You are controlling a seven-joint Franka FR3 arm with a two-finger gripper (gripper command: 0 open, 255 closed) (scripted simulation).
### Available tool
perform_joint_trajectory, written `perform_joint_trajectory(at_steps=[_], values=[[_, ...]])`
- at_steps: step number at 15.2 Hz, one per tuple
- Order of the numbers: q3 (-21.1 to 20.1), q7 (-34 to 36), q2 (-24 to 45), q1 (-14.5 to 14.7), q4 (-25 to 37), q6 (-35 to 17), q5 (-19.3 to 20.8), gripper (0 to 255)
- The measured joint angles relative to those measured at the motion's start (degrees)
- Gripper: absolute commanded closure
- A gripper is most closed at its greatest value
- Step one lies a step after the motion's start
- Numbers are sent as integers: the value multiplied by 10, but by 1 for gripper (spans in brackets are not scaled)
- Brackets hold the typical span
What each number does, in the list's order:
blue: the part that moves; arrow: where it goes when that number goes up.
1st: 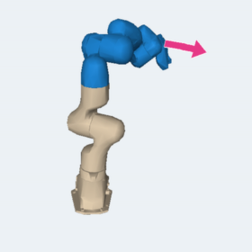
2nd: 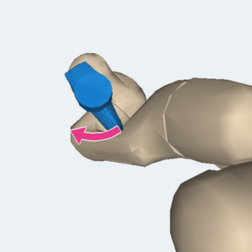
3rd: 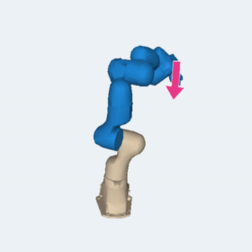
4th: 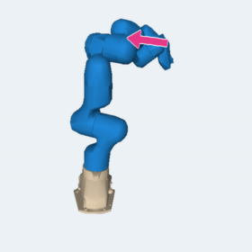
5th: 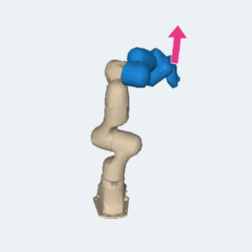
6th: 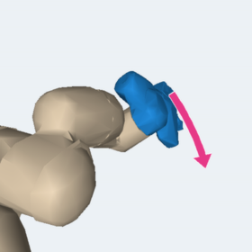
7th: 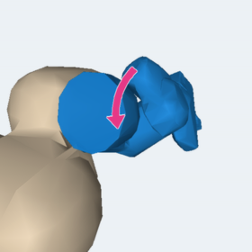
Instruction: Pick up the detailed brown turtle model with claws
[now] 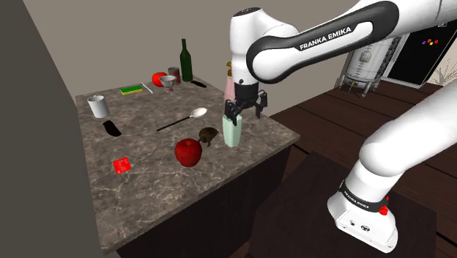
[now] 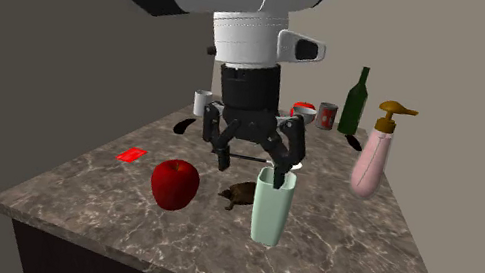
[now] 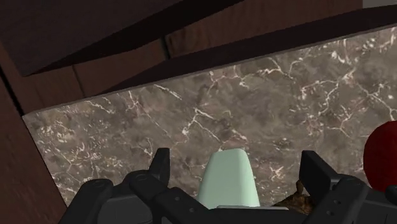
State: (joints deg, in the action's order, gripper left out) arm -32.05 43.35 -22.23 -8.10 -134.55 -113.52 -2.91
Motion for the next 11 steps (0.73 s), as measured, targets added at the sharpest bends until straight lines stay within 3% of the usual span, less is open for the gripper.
perform_joint_trajectory(at_steps=[3,7,11], values=[[-42,96,73,-28,33,-33,39,0],[-84,241,196,-56,98,-59,128,0],[-85,383,315,-42,173,-58,227,0]])
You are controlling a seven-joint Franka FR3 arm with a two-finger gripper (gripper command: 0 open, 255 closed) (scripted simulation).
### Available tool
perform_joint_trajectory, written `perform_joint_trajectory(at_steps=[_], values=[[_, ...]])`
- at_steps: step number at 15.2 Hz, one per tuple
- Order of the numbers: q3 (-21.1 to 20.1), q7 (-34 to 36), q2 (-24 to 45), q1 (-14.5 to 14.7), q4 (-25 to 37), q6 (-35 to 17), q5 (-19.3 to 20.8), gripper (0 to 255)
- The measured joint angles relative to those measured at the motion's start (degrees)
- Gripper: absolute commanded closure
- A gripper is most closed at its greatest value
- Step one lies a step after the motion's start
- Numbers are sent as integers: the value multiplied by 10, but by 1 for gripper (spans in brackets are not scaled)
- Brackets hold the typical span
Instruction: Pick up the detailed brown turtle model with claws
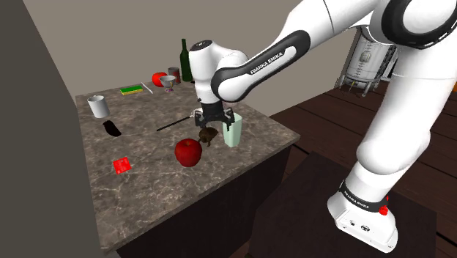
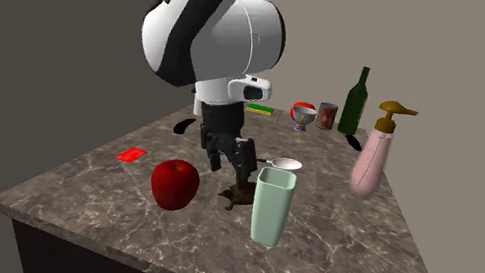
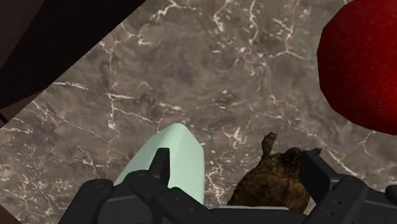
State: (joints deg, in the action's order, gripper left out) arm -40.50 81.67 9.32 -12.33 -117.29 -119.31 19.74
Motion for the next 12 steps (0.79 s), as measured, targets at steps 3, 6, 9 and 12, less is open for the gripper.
perform_joint_trajectory(at_steps=[3,6,9,12], values=[[23,85,78,26,55,4,59,0],[54,151,150,55,121,14,102,0],[75,188,192,74,164,22,122,0],[85,198,216,82,177,14,135,0]])
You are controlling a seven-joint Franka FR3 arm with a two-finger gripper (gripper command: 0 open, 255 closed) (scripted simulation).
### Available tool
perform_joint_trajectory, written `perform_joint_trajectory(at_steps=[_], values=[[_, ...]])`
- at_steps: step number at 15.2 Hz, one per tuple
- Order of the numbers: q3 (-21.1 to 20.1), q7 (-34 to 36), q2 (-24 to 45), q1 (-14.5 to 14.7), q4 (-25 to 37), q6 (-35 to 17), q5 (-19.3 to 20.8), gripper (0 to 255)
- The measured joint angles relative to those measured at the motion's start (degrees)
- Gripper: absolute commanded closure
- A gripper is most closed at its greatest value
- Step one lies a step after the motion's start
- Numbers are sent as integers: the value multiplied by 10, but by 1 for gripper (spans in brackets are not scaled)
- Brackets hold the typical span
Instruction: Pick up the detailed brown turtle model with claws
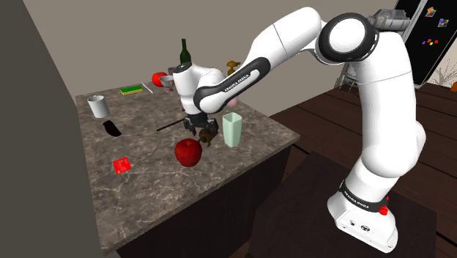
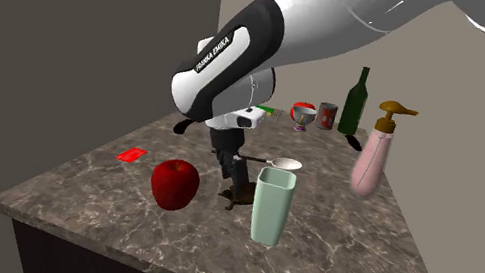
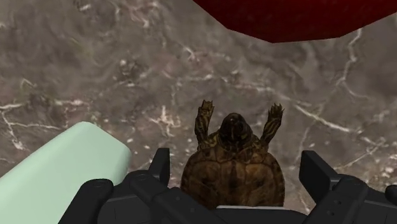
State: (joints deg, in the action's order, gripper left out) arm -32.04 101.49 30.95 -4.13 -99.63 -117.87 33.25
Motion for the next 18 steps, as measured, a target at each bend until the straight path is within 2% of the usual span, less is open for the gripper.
perform_joint_trajectory(at_steps=[4,5,18], values=[[8,13,18,6,-5,-19,13,0],[8,14,19,6,-6,-20,14,255],[5,9,12,5,-1,-11,8,255]])
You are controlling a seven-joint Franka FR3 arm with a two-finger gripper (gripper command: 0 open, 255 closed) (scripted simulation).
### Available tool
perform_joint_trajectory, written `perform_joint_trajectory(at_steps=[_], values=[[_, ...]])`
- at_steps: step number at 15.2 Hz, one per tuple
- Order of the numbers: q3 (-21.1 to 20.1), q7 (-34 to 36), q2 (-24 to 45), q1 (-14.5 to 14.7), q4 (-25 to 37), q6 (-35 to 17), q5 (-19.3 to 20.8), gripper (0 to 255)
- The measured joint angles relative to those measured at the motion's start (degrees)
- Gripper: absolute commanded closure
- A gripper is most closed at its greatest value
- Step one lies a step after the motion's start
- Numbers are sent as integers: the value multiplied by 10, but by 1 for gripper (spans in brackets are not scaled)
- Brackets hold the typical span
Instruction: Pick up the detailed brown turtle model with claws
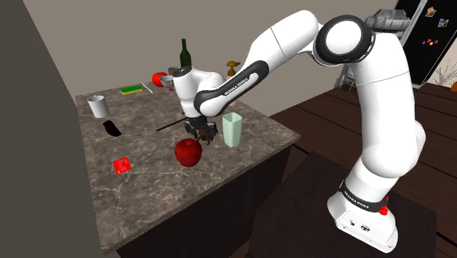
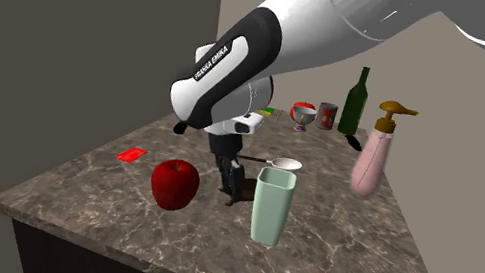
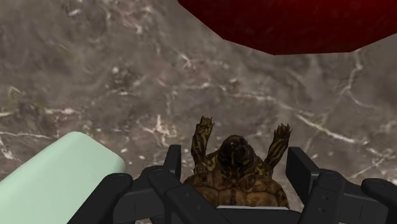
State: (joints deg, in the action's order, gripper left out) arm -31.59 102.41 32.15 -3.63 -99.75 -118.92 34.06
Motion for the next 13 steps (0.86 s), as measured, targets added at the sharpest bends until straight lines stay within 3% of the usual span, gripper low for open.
perform_joint_trajectory(at_steps=[13], values=[[-21,-35,-52,-14,22,61,-39,255]])
